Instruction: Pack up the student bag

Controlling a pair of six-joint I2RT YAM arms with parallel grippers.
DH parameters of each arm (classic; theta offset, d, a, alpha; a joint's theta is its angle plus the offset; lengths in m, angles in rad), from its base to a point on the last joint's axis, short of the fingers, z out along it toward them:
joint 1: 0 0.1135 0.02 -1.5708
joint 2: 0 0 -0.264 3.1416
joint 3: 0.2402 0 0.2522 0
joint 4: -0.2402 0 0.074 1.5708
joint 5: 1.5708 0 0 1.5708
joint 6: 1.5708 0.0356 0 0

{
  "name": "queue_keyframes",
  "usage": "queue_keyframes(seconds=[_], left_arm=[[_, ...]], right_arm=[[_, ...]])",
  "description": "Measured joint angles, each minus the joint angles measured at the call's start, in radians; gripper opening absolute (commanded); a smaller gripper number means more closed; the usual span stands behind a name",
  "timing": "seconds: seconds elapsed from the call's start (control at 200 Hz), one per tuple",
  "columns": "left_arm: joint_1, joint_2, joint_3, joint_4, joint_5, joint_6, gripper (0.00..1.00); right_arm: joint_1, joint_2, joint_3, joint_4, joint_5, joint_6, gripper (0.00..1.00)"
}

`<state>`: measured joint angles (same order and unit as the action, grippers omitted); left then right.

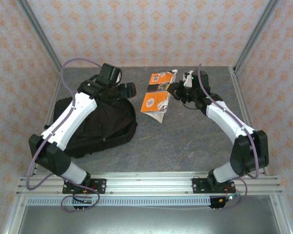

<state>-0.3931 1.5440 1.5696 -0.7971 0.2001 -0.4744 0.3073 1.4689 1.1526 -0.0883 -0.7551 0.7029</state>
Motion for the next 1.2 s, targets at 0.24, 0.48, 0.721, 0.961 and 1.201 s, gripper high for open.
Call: queue_keyframes(seconds=[0.24, 0.48, 0.721, 0.961, 1.201], left_arm=[[0.001, 0.108, 0.037, 0.082, 0.206, -0.064, 0.93], [0.021, 0.112, -0.066, 0.294, 0.414, -0.211, 0.86], [0.059, 0.047, -0.192, 0.490, 0.520, -0.339, 0.93], [0.108, -0.055, -0.320, 0.700, 0.601, -0.484, 0.86], [0.106, -0.083, -0.364, 0.894, 0.669, -0.615, 0.53]], right_arm=[[0.043, -0.112, -0.042, 0.156, -0.147, 0.074, 0.00], [0.039, -0.119, -0.119, 0.292, -0.196, 0.177, 0.00], [0.039, -0.119, -0.151, 0.393, -0.219, 0.271, 0.00], [0.039, -0.120, -0.174, 0.535, -0.259, 0.387, 0.00], [0.039, -0.100, -0.185, 0.568, -0.280, 0.404, 0.00]])
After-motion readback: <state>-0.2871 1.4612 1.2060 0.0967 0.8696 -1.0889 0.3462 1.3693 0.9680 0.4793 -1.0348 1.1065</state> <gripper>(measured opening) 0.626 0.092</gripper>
